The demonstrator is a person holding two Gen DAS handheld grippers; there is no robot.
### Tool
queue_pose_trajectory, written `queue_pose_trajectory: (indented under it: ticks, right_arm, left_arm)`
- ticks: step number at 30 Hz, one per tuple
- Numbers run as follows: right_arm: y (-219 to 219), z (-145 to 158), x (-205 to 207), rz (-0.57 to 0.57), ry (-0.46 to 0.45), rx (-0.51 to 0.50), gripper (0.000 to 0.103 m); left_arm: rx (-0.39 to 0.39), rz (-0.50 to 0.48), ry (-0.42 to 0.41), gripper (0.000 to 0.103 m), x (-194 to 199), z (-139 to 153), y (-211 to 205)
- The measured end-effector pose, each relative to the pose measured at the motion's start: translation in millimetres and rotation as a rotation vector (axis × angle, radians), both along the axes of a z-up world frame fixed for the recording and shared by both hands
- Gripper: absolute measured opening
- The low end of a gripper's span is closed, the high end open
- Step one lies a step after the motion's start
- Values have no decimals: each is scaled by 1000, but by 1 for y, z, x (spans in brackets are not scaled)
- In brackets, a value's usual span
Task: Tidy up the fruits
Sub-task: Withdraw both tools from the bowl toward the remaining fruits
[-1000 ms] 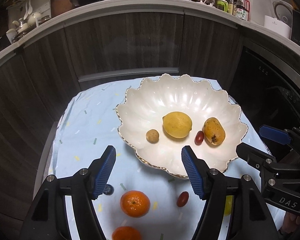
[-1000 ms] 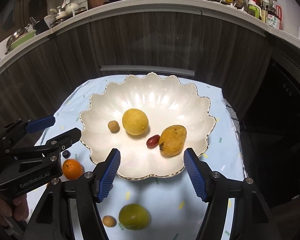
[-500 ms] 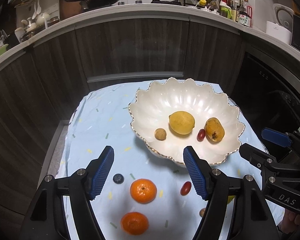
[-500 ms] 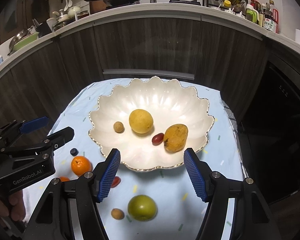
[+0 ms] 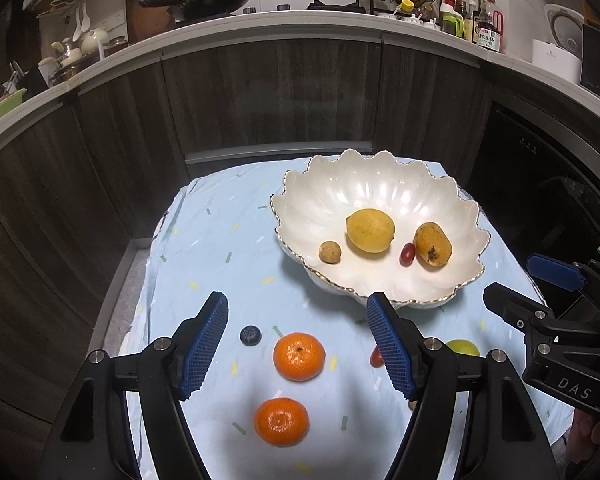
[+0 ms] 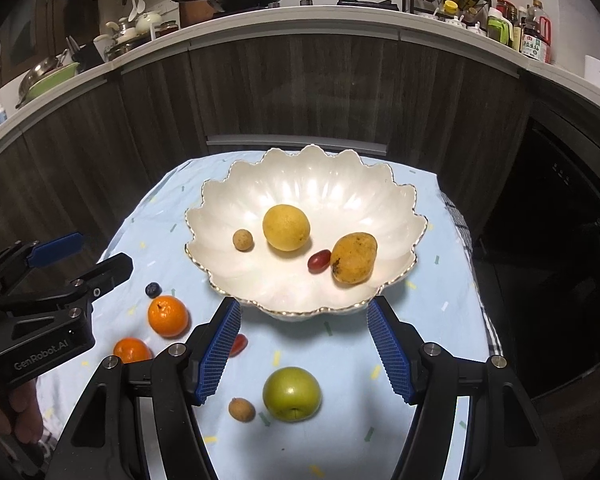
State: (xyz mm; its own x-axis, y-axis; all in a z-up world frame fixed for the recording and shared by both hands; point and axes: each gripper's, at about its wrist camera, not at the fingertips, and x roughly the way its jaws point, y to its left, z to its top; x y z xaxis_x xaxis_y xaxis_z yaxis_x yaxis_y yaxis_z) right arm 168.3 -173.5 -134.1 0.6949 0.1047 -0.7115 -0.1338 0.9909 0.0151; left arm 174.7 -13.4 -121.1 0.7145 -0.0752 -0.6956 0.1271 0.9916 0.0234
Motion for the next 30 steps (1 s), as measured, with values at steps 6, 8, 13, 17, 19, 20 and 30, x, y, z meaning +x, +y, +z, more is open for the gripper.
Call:
queue_pose_trajectory:
  ticks: [6,8,13,17,19,20,30]
  right_arm:
    - [1,-9,-5,1,14,-16,67]
    - [1,-11,-6,1,17,-17,67]
    - [3,-17,-9,5,20,-26,67]
    - [4,-21,-11,5,26,-28,67]
    - [4,-24,-12,2,28,-29,67]
    - [4,-26,-12,1,31,-29,67]
    - [6,-41,-16,-4,36,-58,67]
  left_arm:
    - [12,2,4,71,-9,-6,2]
    - [15,4,6,71,-12,-9,3]
    - [14,14,5,71,-17,-15,6]
    - [12,17,12,71,-20,-20,7]
    - [12,19,14,71,-22,-23,7]
    - [11,19,15,71,-22,-24,7]
    - [24,29,34,71,-30,-46,11]
